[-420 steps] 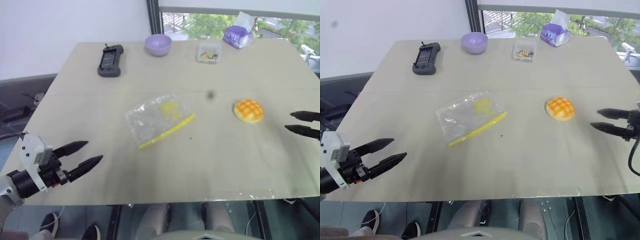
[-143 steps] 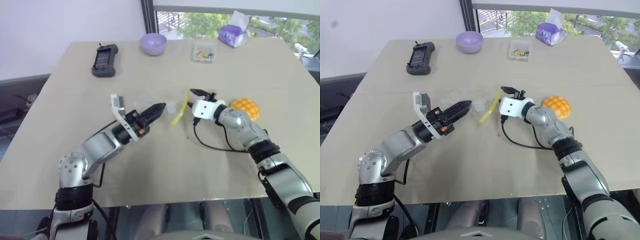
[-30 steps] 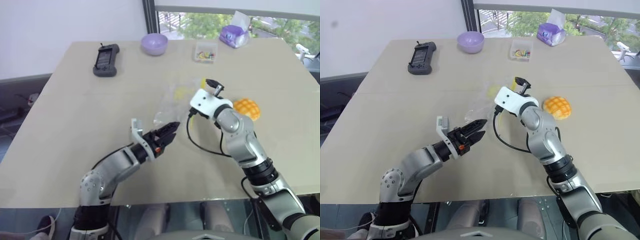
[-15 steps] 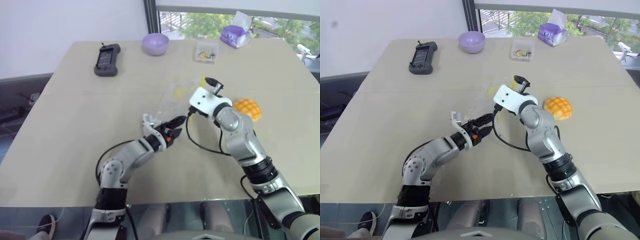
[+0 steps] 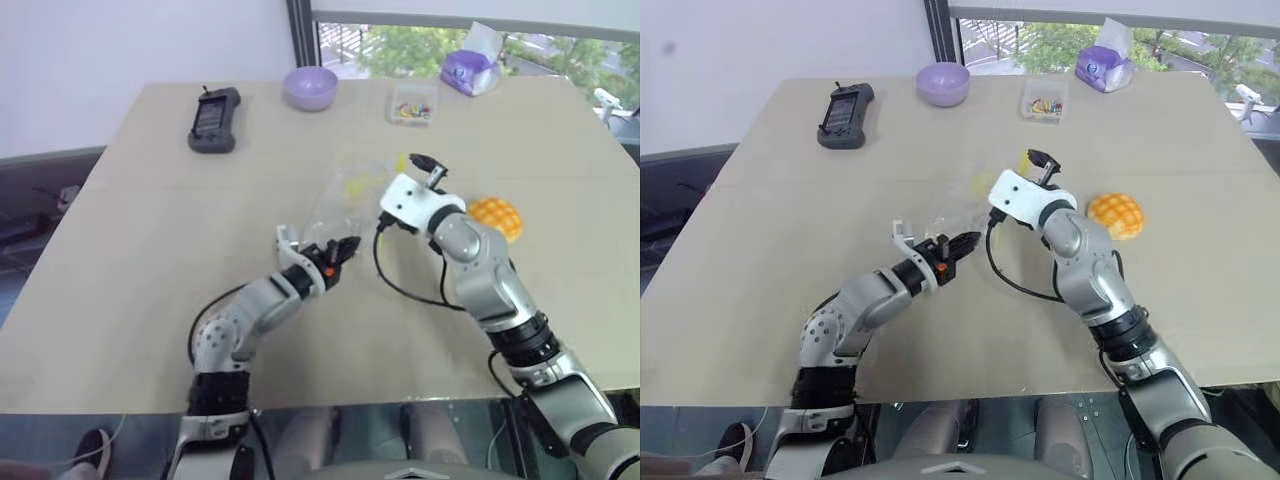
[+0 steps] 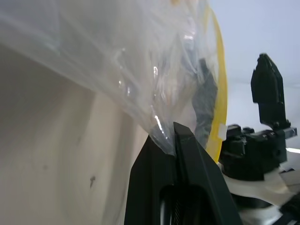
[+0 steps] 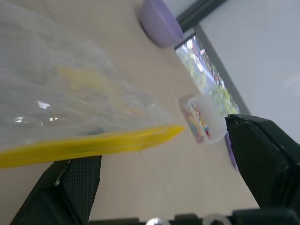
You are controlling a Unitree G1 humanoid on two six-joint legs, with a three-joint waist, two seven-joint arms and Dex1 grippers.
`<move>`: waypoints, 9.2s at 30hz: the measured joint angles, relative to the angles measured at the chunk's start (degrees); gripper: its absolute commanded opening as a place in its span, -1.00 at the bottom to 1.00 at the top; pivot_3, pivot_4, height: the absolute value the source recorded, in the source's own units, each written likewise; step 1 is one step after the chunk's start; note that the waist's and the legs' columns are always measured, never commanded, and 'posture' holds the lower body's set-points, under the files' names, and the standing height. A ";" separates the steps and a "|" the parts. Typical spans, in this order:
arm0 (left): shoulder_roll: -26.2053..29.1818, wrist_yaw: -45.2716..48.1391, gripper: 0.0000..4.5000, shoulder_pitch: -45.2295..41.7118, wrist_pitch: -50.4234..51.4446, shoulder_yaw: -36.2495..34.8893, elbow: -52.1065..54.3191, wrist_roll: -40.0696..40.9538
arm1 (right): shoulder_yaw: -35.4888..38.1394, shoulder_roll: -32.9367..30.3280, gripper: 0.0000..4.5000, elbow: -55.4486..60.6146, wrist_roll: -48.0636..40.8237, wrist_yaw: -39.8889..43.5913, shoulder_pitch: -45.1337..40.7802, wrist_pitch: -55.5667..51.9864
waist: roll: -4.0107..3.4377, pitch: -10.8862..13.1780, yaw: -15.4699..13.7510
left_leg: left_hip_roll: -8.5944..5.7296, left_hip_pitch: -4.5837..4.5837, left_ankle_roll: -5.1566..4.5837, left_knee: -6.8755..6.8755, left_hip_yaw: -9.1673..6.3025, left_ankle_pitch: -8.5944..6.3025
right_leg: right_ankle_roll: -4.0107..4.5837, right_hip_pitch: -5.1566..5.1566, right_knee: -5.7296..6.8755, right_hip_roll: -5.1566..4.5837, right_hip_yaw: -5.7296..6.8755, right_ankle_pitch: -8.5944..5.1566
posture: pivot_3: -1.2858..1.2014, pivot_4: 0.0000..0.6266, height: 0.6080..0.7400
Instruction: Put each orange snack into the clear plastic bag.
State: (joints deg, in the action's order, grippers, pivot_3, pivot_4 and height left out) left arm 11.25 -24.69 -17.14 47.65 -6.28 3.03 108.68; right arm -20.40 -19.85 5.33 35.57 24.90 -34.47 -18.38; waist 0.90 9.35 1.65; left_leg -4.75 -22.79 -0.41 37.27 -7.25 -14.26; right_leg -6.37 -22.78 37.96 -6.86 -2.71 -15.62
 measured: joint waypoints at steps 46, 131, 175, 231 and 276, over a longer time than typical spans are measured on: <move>28.50 38.51 -1.00 -12.50 28.49 0.02 -22.87 -16.74 | -0.90 -9.68 -0.96 -33.96 -7.00 -1.78 -4.15 51.21 | -0.01 0.01 2.49 | -0.03 0.08 0.11 0.03 -0.23 0.08 | -0.01 -0.02 0.07 0.14 0.01 0.00 | 0.03 -0.52 1.00; 13.47 57.28 -0.21 -13.23 -51.77 15.36 -13.69 -113.19 | -1.70 3.57 -1.00 -10.83 1.21 9.46 -11.54 -17.41 | -0.04 0.00 2.15 | -0.09 -1.00 0.12 0.52 -0.24 0.09 | 0.04 -1.13 0.81 -0.04 0.16 0.04 | 0.03 -0.52 1.00; 10.14 55.55 -1.00 -14.60 -54.41 16.06 -18.33 -115.18 | 7.97 1.50 0.42 11.77 -21.31 21.15 -8.25 -31.28 | -0.03 -0.01 1.46 | -0.11 -1.04 0.10 0.87 -0.33 0.08 | 0.03 -1.02 0.96 -0.11 0.24 0.04 | 0.03 -0.52 1.00; 8.12 56.94 -1.00 -14.58 -53.68 16.21 -18.19 -115.21 | -1.15 1.50 -0.99 -0.82 -25.59 4.78 -9.23 -26.61 | -0.03 -0.01 0.92 | -0.15 -1.04 0.10 0.88 -0.34 0.08 | 0.03 -1.01 0.96 -0.09 0.27 0.04 | 0.03 -0.52 1.00; 6.51 58.36 -1.00 -12.72 -52.97 16.41 -15.38 -113.07 | 43.72 26.89 -0.99 -12.94 -64.15 -19.79 -16.31 -30.90 | -0.08 -0.03 2.35 | -0.06 -1.03 0.10 0.86 -0.36 0.08 | 0.04 -1.02 1.02 -0.10 0.24 0.04 | 0.03 -0.52 1.00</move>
State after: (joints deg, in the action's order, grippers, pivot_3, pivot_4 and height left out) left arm 17.76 33.66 -29.85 -5.33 10.13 -12.35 -4.38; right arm 23.32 7.05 -7.60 -28.58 5.11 -50.77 -49.27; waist 0.82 9.32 3.99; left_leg -4.81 -23.82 -0.31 38.13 -7.61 -14.19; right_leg -6.33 -23.80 38.97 -6.96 -2.46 -15.58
